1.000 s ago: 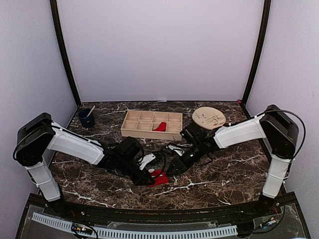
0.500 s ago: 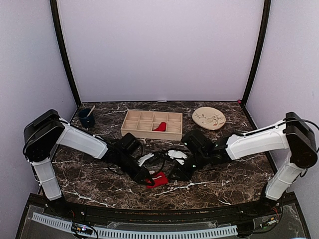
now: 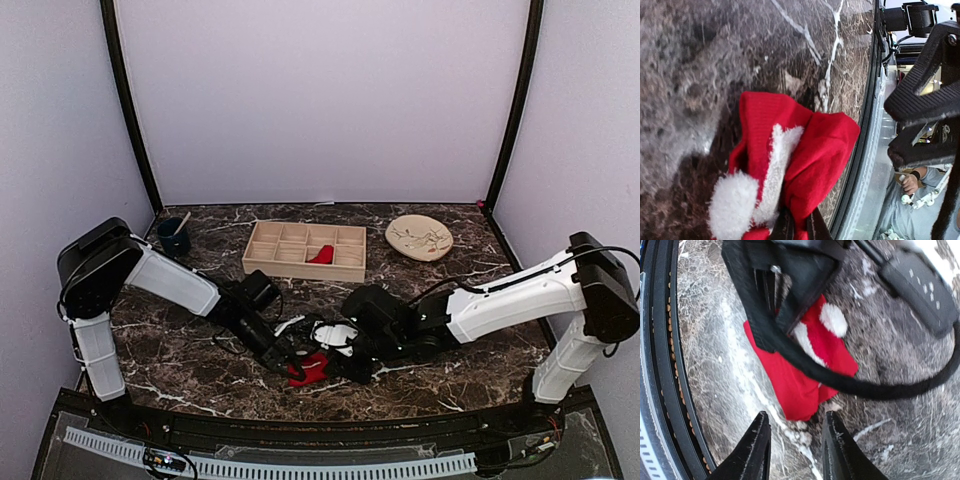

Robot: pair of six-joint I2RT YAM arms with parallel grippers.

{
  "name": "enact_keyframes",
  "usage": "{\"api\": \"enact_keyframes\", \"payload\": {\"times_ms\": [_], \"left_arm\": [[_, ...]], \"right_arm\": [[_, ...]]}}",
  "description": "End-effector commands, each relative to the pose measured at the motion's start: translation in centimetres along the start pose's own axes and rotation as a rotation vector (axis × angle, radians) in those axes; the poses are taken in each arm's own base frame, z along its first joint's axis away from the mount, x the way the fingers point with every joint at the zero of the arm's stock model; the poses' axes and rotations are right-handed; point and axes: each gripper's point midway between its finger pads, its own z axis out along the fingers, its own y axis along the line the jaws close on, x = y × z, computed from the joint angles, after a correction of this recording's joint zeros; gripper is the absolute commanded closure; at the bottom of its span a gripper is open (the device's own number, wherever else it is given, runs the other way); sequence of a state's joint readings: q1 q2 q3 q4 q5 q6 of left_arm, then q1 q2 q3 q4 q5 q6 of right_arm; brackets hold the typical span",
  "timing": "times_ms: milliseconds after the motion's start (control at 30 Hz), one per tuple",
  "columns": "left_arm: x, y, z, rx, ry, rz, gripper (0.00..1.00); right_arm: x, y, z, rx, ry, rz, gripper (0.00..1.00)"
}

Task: Roll the socks
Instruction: Roll the sock at the center of the board.

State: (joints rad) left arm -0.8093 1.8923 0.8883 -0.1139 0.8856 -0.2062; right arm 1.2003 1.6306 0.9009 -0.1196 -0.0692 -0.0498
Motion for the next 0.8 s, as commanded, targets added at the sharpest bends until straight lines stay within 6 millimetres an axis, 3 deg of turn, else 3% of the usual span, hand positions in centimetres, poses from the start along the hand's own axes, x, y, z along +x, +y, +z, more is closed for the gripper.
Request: {"api": "enact_keyframes", "payload": {"times_ms": [0, 767], "left_arm": [[6.3, 3.8, 0.8, -0.103, 0.175, -0.21, 1.0], [6.9, 4.0, 1.0, -0.073, 0.211, -0.207, 1.0]], "right_arm": [[-1.3, 0.5, 0.8, 0.044, -0.009, -0.086, 0.66], [-0.3, 2.7, 3.7, -0.005, 0.074, -0.194, 0.61]]}}
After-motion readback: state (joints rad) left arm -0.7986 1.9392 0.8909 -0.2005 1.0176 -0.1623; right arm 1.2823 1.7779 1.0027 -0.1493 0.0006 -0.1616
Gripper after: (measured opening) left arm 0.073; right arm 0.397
